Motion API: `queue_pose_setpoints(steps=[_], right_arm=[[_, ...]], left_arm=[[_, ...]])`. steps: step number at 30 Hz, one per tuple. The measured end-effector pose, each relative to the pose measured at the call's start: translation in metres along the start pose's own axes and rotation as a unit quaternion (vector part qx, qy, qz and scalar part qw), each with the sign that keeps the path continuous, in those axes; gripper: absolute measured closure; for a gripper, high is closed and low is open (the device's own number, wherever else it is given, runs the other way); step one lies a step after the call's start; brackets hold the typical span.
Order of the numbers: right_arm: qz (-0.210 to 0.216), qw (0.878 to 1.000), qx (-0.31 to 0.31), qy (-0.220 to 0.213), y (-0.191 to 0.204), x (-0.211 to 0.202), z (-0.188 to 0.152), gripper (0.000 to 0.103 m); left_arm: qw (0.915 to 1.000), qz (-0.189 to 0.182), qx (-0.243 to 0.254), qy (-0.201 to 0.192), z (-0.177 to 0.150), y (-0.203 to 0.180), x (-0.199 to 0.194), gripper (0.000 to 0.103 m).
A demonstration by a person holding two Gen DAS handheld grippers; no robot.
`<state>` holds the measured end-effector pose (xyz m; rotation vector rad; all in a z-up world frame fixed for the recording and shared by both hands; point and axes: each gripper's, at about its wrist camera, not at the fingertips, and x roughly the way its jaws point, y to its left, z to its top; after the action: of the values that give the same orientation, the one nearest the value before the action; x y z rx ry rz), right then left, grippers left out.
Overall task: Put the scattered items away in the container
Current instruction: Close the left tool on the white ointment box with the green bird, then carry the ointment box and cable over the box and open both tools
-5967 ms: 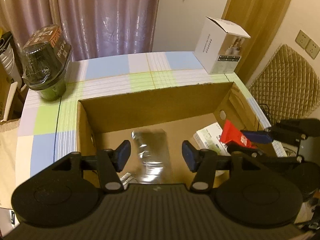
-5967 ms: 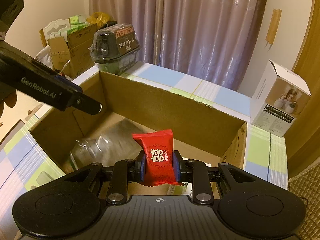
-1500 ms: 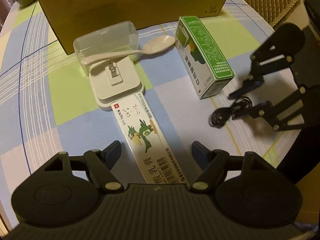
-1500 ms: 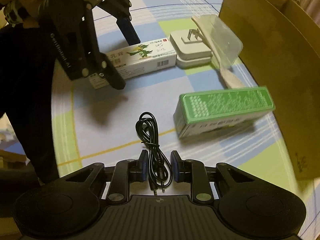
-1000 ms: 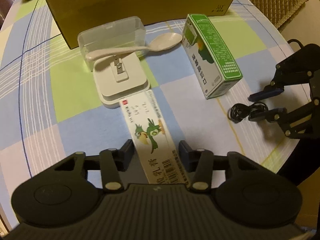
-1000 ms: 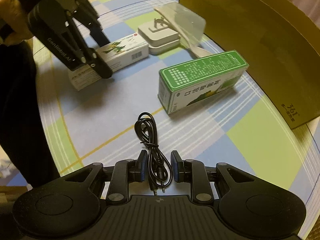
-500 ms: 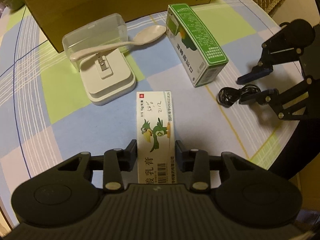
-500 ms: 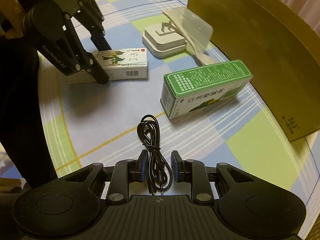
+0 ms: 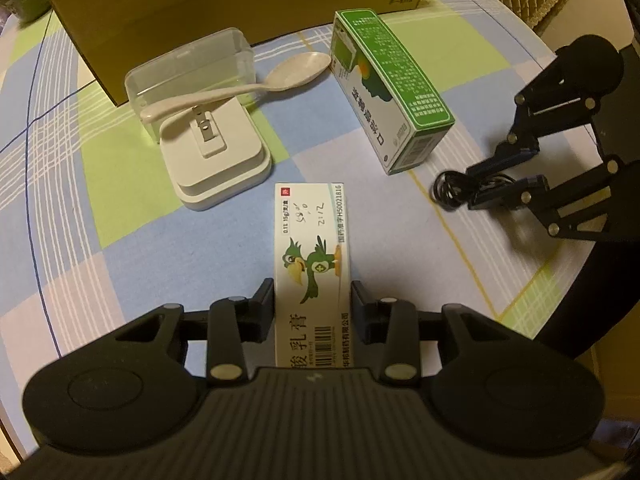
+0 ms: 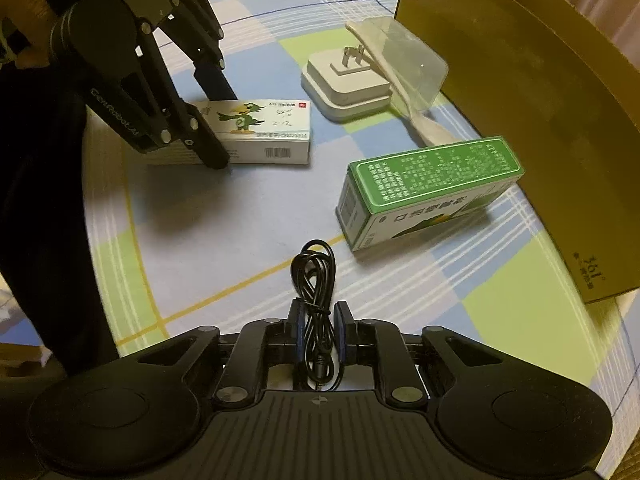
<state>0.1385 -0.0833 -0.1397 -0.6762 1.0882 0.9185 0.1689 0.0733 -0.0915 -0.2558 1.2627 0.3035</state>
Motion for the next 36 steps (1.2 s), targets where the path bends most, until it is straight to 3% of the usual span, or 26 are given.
queue_pose_setpoints(steps=[15,21,30,36], right_arm=[[-0.028,0.997,0.071,-0.022,-0.003,-0.032,-0.014,0.086],[-0.049,0.992,0.104,-0.044,-0.016,-0.057,-0.008,0.086],[-0.089,0.984,0.122,-0.094,-0.046,-0.103,0.021,0.086],[-0.118,0.974,0.139,-0.136,-0.084,-0.132,0.054,0.086]], left_arm=[[0.9997,0.003,0.018,-0.014,0.007,-0.008,-0.027,0.070],[0.9979,0.012,0.058,-0.025,0.021,-0.018,-0.050,0.070],[0.9923,0.028,0.097,-0.071,0.071,-0.022,-0.102,0.070],[0.9882,0.040,0.092,-0.115,0.124,-0.012,-0.132,0.070]])
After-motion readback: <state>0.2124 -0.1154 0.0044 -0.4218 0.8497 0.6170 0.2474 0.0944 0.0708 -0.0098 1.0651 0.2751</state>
